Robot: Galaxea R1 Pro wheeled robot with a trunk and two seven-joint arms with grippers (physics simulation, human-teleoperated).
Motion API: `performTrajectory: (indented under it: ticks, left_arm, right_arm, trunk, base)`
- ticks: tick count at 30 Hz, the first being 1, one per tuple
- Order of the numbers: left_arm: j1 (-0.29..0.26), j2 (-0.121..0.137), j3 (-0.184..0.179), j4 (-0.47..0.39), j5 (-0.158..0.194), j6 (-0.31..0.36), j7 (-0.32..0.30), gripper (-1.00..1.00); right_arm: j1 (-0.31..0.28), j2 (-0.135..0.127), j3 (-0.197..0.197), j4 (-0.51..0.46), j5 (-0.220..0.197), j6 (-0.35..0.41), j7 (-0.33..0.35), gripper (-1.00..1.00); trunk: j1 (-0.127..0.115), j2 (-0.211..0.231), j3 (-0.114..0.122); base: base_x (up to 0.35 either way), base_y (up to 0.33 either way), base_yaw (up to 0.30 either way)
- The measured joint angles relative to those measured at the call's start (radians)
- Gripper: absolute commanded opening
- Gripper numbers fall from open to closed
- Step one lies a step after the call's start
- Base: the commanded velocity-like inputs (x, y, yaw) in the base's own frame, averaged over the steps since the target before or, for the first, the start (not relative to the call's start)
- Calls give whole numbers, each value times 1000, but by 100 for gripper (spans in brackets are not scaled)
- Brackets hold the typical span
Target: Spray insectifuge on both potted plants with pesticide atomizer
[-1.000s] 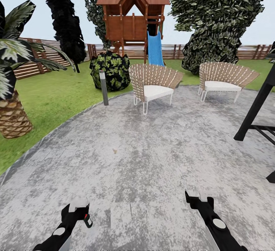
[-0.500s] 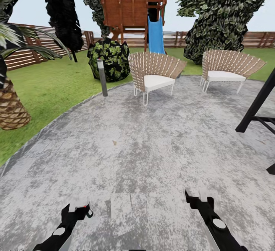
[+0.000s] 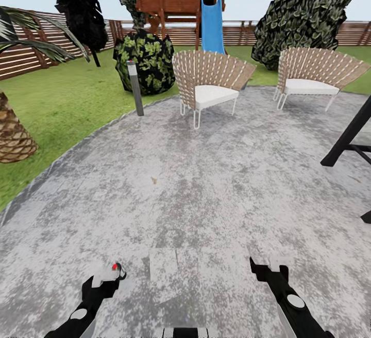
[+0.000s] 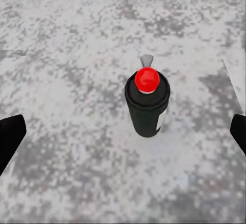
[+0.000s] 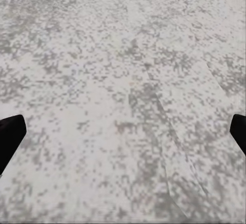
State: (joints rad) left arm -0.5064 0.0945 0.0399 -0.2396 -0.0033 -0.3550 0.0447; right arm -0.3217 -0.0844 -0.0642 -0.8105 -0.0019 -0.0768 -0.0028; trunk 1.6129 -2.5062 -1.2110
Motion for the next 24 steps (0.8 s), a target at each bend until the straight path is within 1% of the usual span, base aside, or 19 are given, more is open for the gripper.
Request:
performTrajectory:
  ticks: [2,7,19,24]
  left_arm:
    - [14,0,0,-1,-1,-22,0,100]
    - [23,1,0,-1,-1,-58,0,100]
    - [26,0,-1,-2,-1,-67,0,100]
    - [25,-1,-1,-2,-1,-66,0,100]
  right_arm:
    - [0,0,0,-1,0,0,0,100]
    - [0,0,1,0,0,0,0,100]
    - [0,0,1,0,1,0,0,100]
    - [0,0,3,-1,1,-1,0,100]
  trunk:
    - [1,0,-11]
    - [3,-2,-38]
    - [9,-4,-103]
    - [11,-6,-125]
  base:
    - [0,0,0]
    - [0,0,0]
    - [0,0,0]
    - [0,0,0]
